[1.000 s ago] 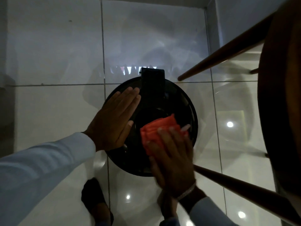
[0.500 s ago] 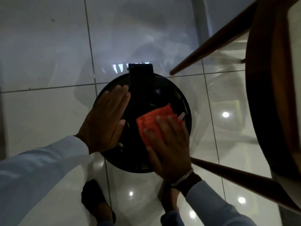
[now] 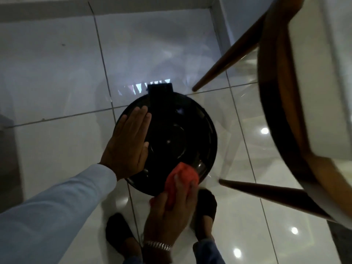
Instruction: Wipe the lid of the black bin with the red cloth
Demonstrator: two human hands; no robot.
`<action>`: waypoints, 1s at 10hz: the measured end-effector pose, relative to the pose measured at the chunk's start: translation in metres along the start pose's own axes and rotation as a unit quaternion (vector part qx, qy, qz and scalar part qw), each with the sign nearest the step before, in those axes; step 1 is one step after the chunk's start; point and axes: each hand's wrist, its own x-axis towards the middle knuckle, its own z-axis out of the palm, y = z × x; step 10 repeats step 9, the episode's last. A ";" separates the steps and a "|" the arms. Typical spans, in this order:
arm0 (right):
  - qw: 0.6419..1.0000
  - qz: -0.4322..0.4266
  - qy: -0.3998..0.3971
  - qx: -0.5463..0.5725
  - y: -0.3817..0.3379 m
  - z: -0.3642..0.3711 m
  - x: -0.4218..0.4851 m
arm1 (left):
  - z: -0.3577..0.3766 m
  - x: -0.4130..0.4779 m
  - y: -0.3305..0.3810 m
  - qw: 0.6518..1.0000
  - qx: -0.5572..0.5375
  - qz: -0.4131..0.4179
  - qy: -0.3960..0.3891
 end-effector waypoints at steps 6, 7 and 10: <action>0.957 -0.042 -0.156 0.240 -0.215 -0.301 0.140 | -0.238 0.082 0.272 0.552 -0.786 -0.278 -0.001; 0.968 -0.039 -0.140 0.203 -0.205 -0.319 0.186 | -0.231 0.114 0.311 0.648 -0.697 -0.308 0.005; 0.980 -0.078 -0.172 -0.062 -0.184 -0.313 0.230 | -0.232 0.114 0.331 0.757 -0.539 -0.361 0.082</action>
